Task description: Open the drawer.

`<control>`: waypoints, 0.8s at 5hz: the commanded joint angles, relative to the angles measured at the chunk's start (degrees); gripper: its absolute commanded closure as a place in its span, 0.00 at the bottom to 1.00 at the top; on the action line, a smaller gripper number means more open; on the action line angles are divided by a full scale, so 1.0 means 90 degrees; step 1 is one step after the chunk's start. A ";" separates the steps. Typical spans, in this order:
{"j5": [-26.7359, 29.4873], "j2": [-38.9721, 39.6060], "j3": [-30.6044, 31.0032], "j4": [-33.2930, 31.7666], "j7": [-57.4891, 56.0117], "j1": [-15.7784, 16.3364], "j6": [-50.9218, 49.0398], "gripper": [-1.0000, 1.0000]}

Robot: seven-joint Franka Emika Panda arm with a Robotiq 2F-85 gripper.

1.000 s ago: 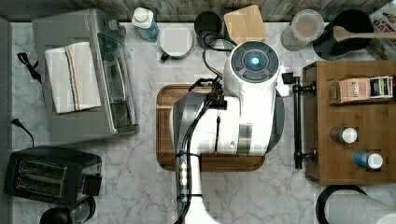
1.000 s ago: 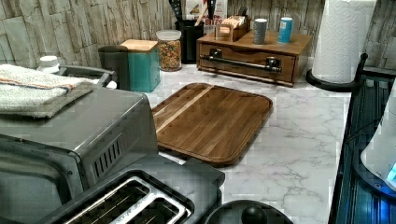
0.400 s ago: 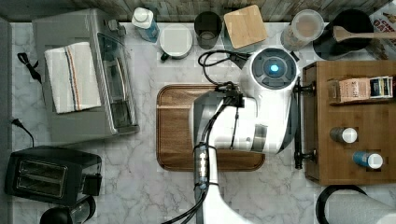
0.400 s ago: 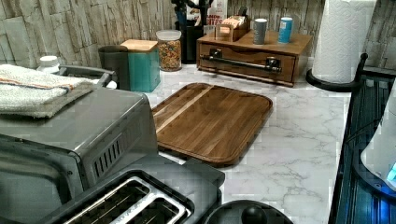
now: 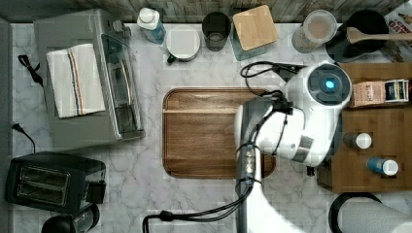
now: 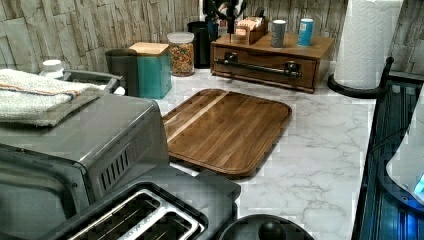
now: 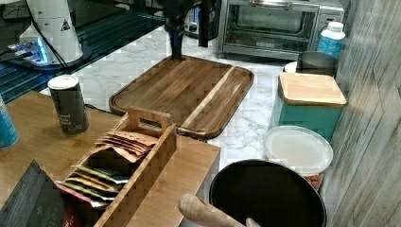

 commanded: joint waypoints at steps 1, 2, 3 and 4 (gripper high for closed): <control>-0.0121 -0.0244 -0.0066 -0.0951 -0.1070 -0.0572 0.1142 0.00; -0.0043 -0.0134 0.0063 -0.1043 -0.1539 -0.0741 0.1287 0.00; -0.0036 -0.0067 0.0064 -0.1143 -0.1764 -0.0784 0.1565 0.00; -0.0410 0.0056 -0.0009 -0.1112 -0.1367 -0.0672 0.1667 0.00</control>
